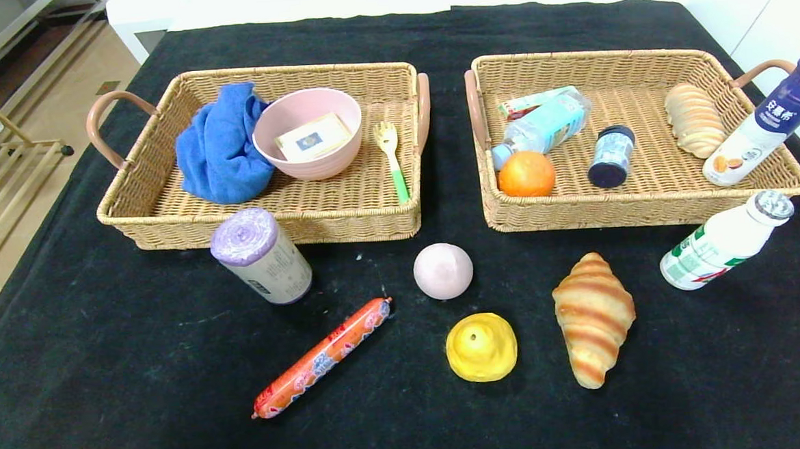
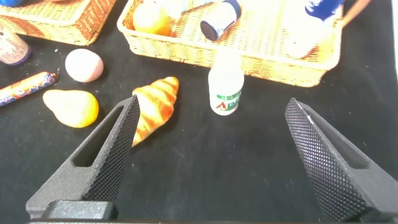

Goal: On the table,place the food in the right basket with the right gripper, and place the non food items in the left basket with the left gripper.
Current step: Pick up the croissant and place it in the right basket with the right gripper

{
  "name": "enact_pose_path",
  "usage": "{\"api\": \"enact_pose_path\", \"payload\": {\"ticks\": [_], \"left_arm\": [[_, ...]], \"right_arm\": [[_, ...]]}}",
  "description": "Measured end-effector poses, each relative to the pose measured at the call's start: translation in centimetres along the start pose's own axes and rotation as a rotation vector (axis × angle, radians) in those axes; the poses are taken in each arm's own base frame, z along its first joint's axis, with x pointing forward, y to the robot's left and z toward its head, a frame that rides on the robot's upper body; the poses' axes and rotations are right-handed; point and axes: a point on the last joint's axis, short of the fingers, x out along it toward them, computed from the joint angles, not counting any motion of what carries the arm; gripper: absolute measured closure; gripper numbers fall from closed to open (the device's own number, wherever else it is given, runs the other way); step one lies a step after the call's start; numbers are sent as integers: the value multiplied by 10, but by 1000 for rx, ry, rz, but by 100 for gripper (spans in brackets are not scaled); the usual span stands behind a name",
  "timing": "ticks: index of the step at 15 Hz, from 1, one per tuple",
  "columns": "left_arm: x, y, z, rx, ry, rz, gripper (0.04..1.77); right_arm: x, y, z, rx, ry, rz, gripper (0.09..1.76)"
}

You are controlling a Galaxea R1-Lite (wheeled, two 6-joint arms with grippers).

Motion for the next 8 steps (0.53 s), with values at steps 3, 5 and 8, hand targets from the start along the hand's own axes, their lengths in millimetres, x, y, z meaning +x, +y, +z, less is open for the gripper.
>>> {"api": "enact_pose_path", "payload": {"ticks": [3,5,8], "left_arm": [[16,5,13,-5,18,-35,9],[26,7,23,-8,24,-70,9],[45,8,36,-13,37,-125,9]], "right_arm": [[17,-4,12,5,25,17,14],[26,-3,19,8,41,57,14],[42,-2,28,12,75,109,14]]}}
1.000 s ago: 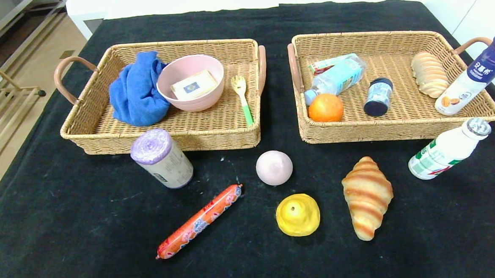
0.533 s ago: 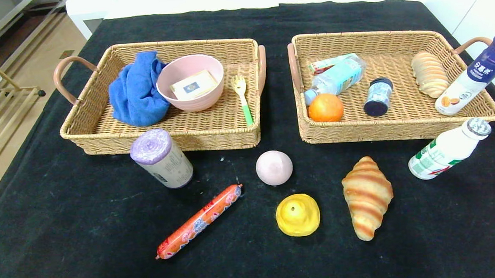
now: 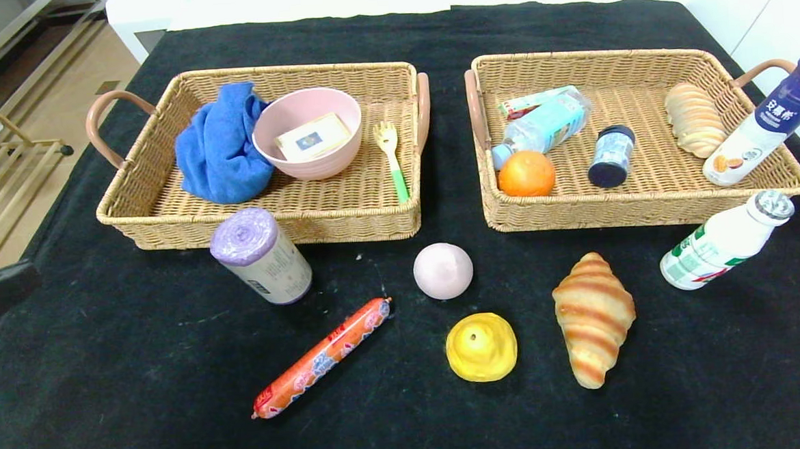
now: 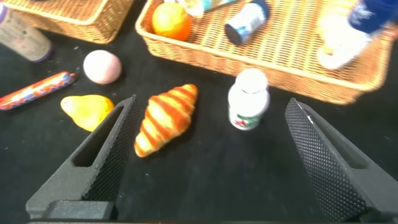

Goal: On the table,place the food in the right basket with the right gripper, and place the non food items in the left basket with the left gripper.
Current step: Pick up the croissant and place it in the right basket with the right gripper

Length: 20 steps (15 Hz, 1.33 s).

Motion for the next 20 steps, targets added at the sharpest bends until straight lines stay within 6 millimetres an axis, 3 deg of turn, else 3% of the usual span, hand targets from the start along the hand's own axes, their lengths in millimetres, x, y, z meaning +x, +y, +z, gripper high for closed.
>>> {"api": "enact_pose_path", "payload": {"ticks": [5,10,20], "left_arm": [[31,3,13,-6,36,-81,9],[58,-1,15,28,118,-169,9],[75,-10,9,91,172,-254,9]], "right_arm": [[28,3,10,-2,51,52,14],[56,20,15,-17,103,48,14],[93,46,7,-13,202,88,14]]}}
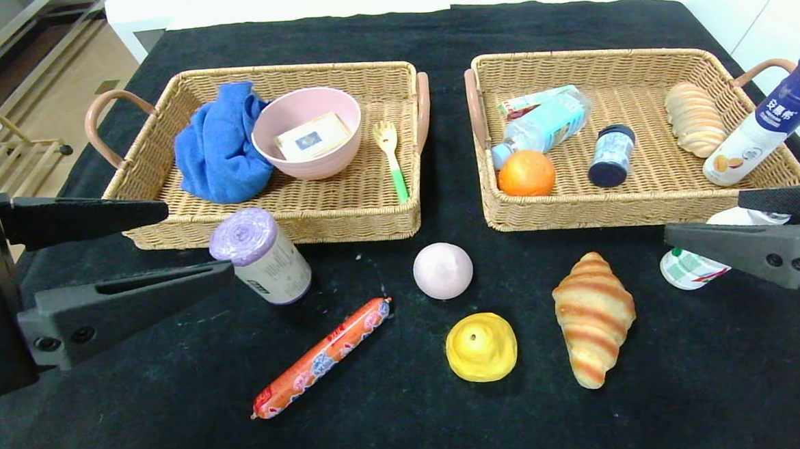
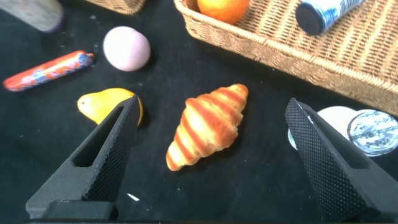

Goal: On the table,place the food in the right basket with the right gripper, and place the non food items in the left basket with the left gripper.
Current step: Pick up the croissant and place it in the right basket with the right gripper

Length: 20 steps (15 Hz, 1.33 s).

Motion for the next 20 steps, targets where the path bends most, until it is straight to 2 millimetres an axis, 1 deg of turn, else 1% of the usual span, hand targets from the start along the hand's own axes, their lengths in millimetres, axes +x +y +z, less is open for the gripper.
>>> {"api": "enact_pose_path", "payload": {"ticks": [6,10,13,17,20], "left_arm": [[1,0,-1,-1,3,14,9],[1,0,-1,0,3,13,9],[1,0,-1,-1,4,12,9],[1,0,-2,-1,5,12,9],[1,0,-2,-1,7,12,9]], "right_arm": [[16,12,-4,-7,44,-50,14],[25,19,-14,-9,134,-72,14],[36,22,-18,59,176,-141,14],[51,34,-28,125,256,-225,14],[64,45,-35,171,276,-286,14]]}}
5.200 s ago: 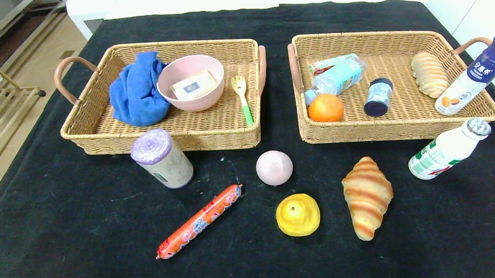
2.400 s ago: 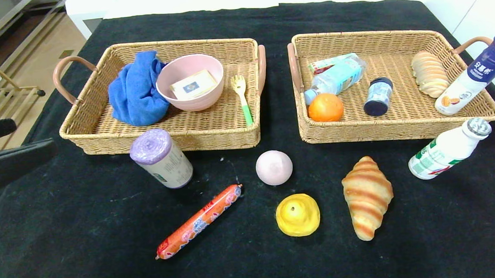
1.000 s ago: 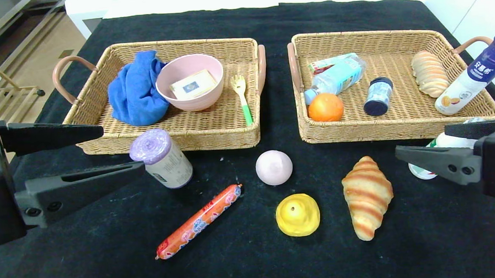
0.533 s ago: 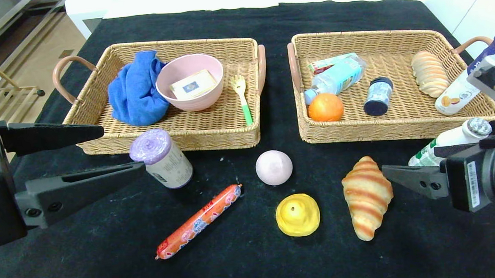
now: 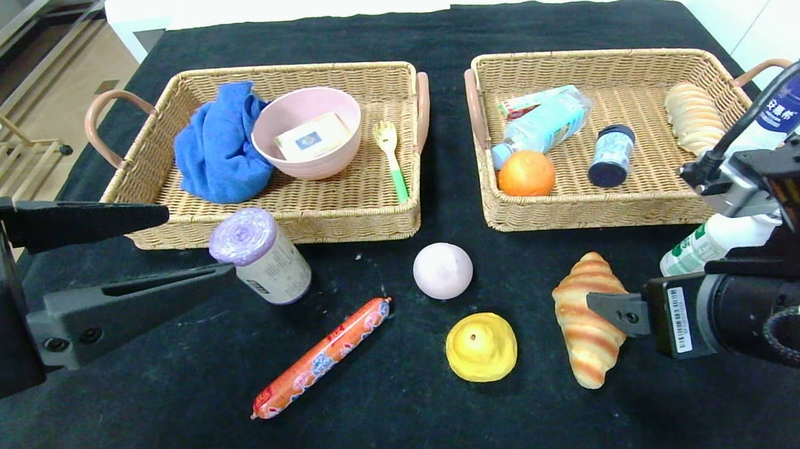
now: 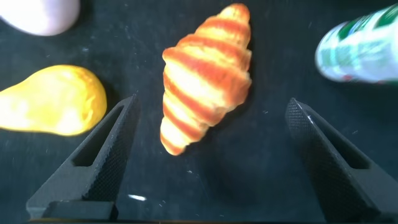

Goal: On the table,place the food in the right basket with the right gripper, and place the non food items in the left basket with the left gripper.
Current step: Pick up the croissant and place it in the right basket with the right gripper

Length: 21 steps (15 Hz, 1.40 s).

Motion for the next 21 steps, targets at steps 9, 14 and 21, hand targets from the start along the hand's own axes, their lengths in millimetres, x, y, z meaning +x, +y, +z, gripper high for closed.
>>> {"api": "enact_pose_path", "payload": {"ticks": [9,14,21], "left_arm": [[0,0,0,0,0,0,9],[-1,0,0,1,-2,-1,9],[-1,0,0,1,-2,-2,9]], "right_arm": [[29,21,-11,70,14,-90,14],[41,26,-15,96,-56,-133,14],[59,33,-26,174,-140,-162,14]]}}
